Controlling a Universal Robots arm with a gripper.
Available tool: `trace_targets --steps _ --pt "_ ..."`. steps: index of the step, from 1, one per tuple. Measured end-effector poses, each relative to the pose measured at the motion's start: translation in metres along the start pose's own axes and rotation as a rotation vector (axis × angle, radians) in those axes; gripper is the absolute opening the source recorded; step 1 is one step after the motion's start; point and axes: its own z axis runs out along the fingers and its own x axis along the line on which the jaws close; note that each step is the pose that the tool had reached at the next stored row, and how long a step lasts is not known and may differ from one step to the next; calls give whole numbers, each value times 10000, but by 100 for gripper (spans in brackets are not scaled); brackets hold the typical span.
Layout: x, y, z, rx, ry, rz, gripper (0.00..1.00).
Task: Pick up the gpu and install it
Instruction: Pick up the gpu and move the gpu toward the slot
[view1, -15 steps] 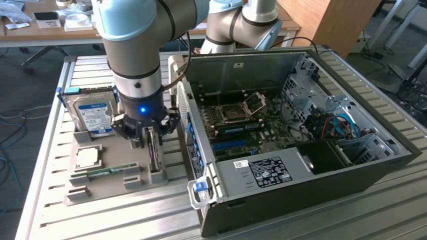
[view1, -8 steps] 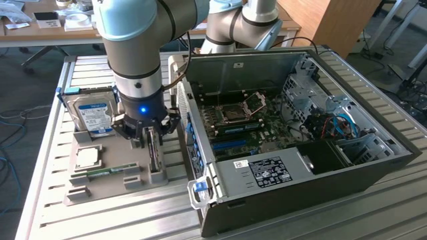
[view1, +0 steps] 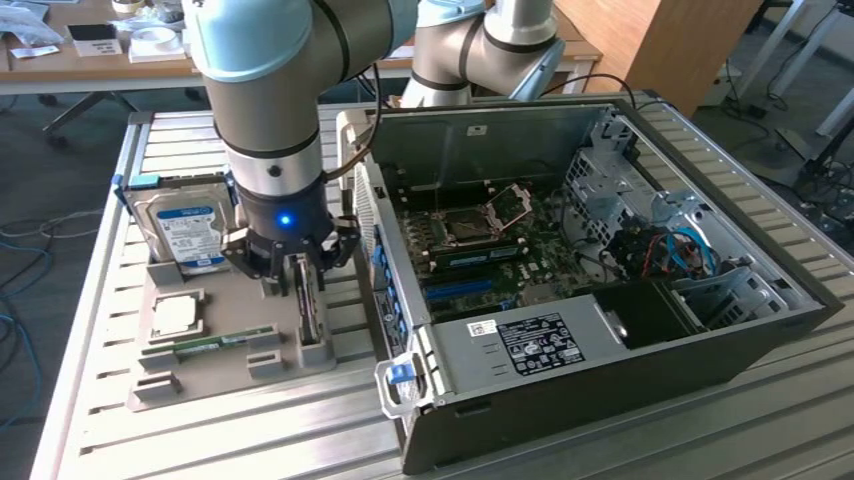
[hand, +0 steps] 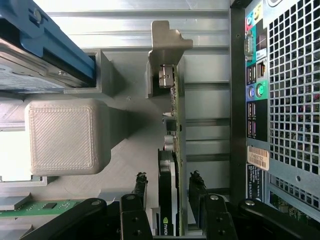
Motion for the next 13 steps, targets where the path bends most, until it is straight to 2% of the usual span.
trace_targets --steps 13 --pt "-7 -1 0 0 1 -1 47"
